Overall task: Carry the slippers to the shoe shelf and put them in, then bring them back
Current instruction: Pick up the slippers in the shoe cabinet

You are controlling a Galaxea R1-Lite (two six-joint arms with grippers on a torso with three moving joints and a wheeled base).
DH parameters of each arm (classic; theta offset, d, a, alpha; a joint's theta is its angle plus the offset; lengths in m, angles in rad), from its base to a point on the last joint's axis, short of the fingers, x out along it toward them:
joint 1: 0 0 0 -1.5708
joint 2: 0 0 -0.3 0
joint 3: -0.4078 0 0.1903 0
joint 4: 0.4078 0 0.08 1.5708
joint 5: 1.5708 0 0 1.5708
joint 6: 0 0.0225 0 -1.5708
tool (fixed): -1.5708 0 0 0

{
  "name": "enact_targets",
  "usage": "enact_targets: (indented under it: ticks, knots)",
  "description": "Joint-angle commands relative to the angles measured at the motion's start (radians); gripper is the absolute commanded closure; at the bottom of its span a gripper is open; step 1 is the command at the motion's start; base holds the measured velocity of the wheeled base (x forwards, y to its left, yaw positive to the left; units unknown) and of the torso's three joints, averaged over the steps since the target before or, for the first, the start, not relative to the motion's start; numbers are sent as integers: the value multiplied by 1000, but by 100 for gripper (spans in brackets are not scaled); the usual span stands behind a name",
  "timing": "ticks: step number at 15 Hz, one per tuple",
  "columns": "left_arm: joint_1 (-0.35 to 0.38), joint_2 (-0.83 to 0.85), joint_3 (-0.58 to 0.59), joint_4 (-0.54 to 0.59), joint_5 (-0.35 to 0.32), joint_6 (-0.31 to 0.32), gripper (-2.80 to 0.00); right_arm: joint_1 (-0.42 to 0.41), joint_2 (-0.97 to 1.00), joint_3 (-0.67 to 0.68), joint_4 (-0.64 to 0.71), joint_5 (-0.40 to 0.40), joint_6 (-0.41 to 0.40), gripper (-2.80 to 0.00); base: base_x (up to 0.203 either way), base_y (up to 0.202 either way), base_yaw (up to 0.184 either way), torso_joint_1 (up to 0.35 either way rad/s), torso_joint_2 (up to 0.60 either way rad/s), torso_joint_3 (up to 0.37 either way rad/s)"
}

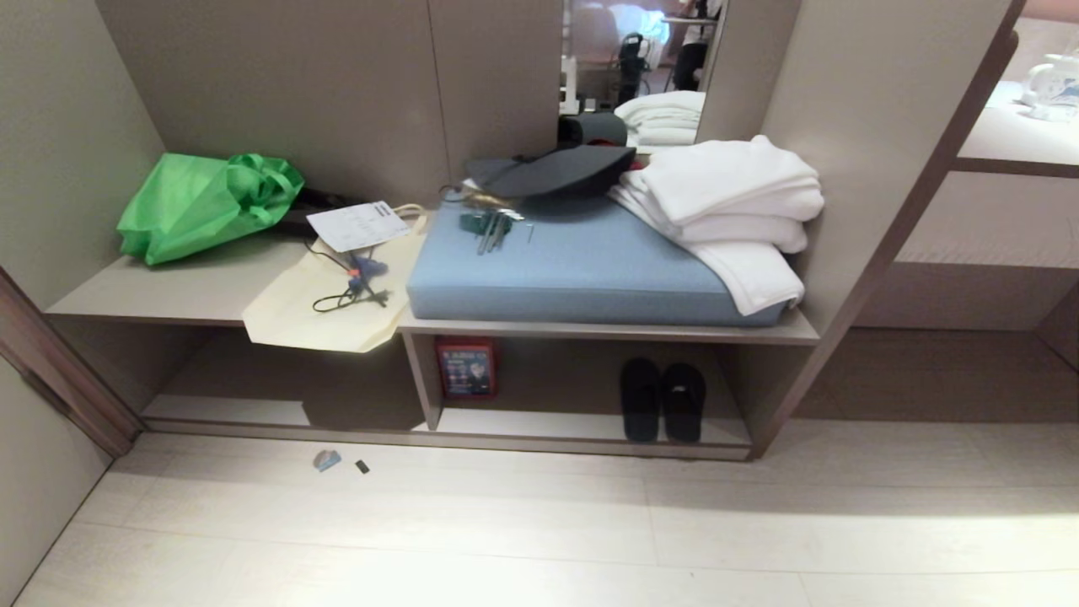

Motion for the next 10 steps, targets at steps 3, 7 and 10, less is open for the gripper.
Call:
enact_targets:
  ticks: [3,7,10]
  knots:
    - [0,0,0,0,1,0,0,0,1,0,2,-3,60,0,0,0,0,2,1,-193]
    - [0,0,0,0,-1,0,0,0,1,0,2,-6,73,0,0,0,0,5,2,-200]
    - [0,0,0,0,-1,0,0,0,1,0,2,-6,73,0,0,0,0,5,3,-198]
